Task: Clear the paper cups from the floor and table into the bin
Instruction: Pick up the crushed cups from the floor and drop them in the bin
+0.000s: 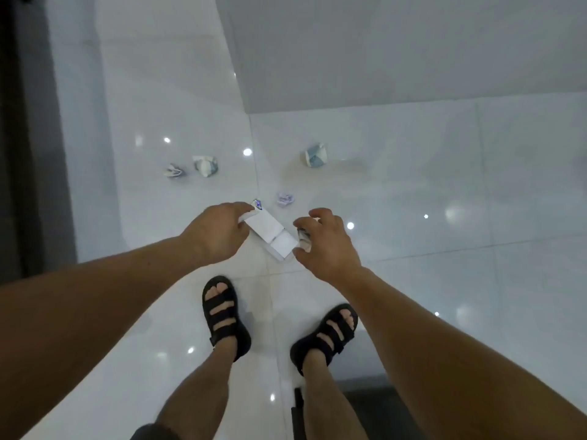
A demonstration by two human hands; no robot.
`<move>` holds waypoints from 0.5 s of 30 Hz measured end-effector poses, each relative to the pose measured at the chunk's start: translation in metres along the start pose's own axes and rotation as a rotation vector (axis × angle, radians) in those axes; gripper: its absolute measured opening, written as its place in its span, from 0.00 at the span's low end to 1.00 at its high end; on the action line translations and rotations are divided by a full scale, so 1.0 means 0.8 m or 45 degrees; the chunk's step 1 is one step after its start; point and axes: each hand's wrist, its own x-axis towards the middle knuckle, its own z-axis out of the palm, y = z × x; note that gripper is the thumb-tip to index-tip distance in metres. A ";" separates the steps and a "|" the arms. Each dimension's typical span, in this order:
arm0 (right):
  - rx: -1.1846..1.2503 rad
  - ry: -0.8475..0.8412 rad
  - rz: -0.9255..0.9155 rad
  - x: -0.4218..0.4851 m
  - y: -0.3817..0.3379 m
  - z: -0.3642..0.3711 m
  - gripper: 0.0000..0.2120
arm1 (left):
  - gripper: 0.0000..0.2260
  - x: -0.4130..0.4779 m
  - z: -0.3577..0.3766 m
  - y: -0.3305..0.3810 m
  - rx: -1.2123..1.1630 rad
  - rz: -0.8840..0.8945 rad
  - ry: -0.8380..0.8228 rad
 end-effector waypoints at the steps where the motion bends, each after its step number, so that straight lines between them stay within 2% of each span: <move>1: -0.031 -0.015 -0.013 -0.015 -0.025 -0.025 0.24 | 0.09 -0.023 -0.027 0.009 -0.015 -0.015 0.020; 3: -0.076 -0.013 -0.041 -0.043 -0.073 -0.069 0.24 | 0.09 -0.069 -0.074 0.024 -0.040 -0.033 0.067; 6: -0.174 -0.034 -0.148 -0.079 -0.148 -0.126 0.25 | 0.16 -0.139 -0.133 0.043 -0.044 -0.046 0.109; 10: -0.275 -0.050 -0.322 -0.119 -0.244 -0.183 0.24 | 0.17 -0.222 -0.201 0.061 -0.073 -0.070 0.208; 15: -0.453 -0.149 -0.527 -0.178 -0.316 -0.229 0.25 | 0.19 -0.347 -0.249 0.057 -0.111 -0.267 0.343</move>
